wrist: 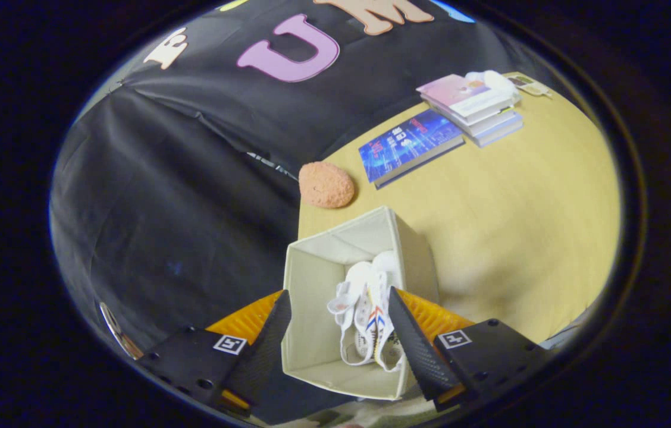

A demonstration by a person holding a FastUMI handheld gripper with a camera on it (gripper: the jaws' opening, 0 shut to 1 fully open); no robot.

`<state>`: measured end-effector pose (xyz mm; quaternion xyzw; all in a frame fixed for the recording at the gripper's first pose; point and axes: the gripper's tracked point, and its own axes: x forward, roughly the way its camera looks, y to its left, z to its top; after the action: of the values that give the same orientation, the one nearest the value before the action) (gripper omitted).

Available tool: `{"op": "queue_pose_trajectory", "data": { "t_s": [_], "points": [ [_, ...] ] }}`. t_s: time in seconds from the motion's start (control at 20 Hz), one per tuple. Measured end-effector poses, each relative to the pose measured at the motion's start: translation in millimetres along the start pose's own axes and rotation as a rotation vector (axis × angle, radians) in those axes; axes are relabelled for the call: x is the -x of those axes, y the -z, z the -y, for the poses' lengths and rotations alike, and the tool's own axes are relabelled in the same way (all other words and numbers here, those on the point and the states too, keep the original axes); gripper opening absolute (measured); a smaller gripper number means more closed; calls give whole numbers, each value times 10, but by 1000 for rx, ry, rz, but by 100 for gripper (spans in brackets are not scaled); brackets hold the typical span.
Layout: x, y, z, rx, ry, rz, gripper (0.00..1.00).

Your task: Open the storage box then place both shoes into the box .Put the left shoe in first, then the right shoe, with the right side of both shoes facing outward in a uniform manner.

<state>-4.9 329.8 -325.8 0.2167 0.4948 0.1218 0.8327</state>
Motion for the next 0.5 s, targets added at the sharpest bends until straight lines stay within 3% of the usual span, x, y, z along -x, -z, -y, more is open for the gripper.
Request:
{"op": "queue_pose_trajectory", "data": {
  "t_s": [0.25, 0.5],
  "points": [
    [500, -419, 322, 35, 17, 177, 100],
    [1185, -862, 578, 155, 46, 372, 100]
  ]
}}
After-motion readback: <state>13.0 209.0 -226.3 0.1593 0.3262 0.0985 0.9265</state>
